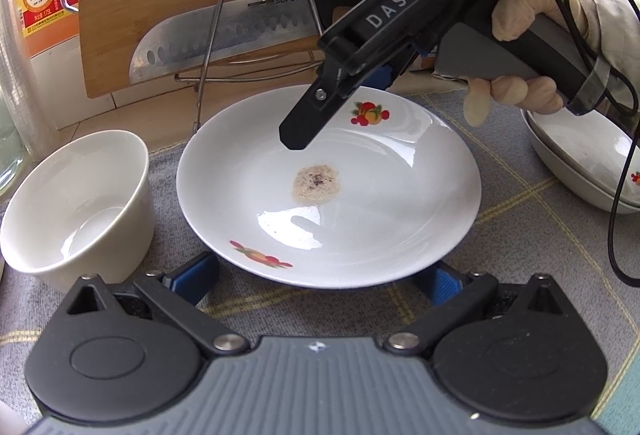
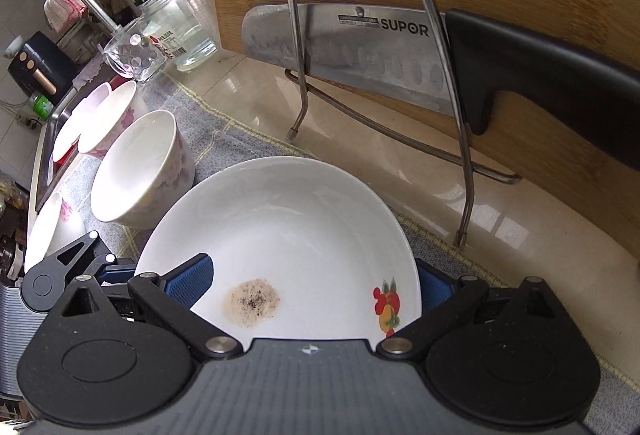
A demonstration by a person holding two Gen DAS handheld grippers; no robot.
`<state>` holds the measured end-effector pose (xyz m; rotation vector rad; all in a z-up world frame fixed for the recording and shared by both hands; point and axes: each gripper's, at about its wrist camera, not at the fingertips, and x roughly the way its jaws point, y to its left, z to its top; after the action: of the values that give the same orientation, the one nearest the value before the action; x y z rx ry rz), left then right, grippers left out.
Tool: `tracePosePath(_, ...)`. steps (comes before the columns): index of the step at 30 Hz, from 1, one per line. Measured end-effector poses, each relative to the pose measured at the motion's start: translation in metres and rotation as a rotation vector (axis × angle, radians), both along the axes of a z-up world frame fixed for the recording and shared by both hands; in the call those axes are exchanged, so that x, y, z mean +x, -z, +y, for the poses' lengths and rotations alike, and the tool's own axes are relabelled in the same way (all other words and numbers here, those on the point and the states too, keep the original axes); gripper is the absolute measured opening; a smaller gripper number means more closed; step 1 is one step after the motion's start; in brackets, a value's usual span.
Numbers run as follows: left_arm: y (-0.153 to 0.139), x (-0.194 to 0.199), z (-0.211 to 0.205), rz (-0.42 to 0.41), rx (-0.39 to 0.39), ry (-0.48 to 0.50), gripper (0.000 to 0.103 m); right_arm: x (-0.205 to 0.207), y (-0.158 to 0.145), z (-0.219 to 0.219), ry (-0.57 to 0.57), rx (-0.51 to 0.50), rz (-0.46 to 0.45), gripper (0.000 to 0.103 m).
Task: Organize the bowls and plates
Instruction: 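Carry the stained plate with the right gripper toward the plate stack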
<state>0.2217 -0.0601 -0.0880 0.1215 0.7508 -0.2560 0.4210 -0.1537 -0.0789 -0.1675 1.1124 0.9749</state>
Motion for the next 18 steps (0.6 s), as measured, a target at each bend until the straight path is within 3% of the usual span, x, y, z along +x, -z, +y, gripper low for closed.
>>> tracePosePath(18,-0.0043,-0.01,-0.0036,-0.025,0.005,0.056,0.102,0.0032,-0.0007,0.011,-0.052,-0.018,0.002,0.103)
